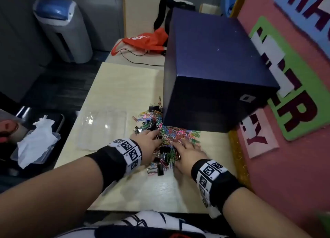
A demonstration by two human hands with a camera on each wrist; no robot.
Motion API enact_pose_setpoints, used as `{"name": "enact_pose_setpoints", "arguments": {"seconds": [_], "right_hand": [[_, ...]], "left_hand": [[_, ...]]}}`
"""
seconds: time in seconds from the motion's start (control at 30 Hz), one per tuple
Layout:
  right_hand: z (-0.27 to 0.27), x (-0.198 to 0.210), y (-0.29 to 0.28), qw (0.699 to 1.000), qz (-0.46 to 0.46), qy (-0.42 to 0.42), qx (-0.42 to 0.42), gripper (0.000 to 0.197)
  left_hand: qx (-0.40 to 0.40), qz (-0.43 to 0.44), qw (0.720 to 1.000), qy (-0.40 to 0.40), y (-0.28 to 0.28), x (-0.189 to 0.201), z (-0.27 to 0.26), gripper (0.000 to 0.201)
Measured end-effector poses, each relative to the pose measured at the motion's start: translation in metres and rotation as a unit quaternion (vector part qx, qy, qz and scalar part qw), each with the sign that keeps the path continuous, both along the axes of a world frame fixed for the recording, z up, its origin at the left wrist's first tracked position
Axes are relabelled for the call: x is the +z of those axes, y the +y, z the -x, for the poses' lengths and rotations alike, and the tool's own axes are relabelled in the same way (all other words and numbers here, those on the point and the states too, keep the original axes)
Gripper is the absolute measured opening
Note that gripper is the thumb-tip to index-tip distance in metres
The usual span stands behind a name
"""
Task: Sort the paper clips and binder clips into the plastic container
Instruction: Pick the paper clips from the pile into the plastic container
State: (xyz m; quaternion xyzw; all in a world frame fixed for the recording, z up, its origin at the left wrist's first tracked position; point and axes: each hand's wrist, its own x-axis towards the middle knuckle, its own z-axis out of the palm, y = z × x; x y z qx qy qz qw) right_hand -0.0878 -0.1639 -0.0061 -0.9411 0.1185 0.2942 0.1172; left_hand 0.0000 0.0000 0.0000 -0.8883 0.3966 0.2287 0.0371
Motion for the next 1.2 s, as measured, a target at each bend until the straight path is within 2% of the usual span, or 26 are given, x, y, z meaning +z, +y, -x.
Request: {"name": "enact_pose_setpoints", "arguments": {"seconds": [0.2, 0.27, 0.33, 0.4, 0.57, 0.7, 0.8, 0.97, 1.1, 1.2], "right_hand": [[-0.019, 0.009, -0.003, 0.993, 0.044, -0.061, -0.085, 0.054], [-0.036, 0.009, 0.0, 0.992, 0.021, -0.09, -0.084, 0.055], [-0.047, 0.006, 0.006, 0.996, -0.015, -0.073, -0.042, 0.062], [-0.053, -0.001, 0.013, 0.999, -0.013, -0.046, -0.004, 0.069], [-0.055, -0.016, 0.029, 0.998, 0.012, -0.058, -0.039, 0.07], [-0.049, -0.015, 0.031, 0.997, 0.01, -0.039, -0.06, 0.061], [-0.046, -0.012, 0.025, 0.997, 0.009, -0.029, -0.07, 0.052], [-0.043, -0.012, 0.014, 0.996, -0.009, -0.035, -0.085, 0.055], [-0.045, -0.004, -0.003, 0.986, -0.002, -0.073, -0.149, 0.031], [-0.045, 0.002, -0.017, 0.972, 0.011, -0.113, -0.204, 0.023]], "left_hand": [[-0.018, -0.008, 1.0, 0.015, 0.007, 0.005, -0.005, 0.045], [-0.011, 0.005, 1.0, 0.013, 0.007, 0.01, -0.014, 0.044], [0.008, 0.013, 1.0, 0.015, 0.008, 0.013, -0.025, 0.042], [0.024, 0.014, 1.0, 0.013, 0.009, 0.015, -0.038, 0.041], [0.075, 0.005, 0.997, -0.014, -0.006, 0.013, -0.075, 0.048], [0.059, -0.032, 0.998, -0.008, -0.022, 0.013, -0.09, 0.051], [0.022, -0.064, 0.998, 0.004, -0.03, 0.01, -0.088, 0.047], [0.005, -0.065, 0.998, -0.007, -0.027, 0.005, -0.075, 0.035], [-0.001, -0.008, 0.997, -0.071, -0.041, 0.011, -0.056, 0.033], [-0.009, 0.001, 0.999, -0.052, -0.052, 0.011, -0.043, 0.031]]}}
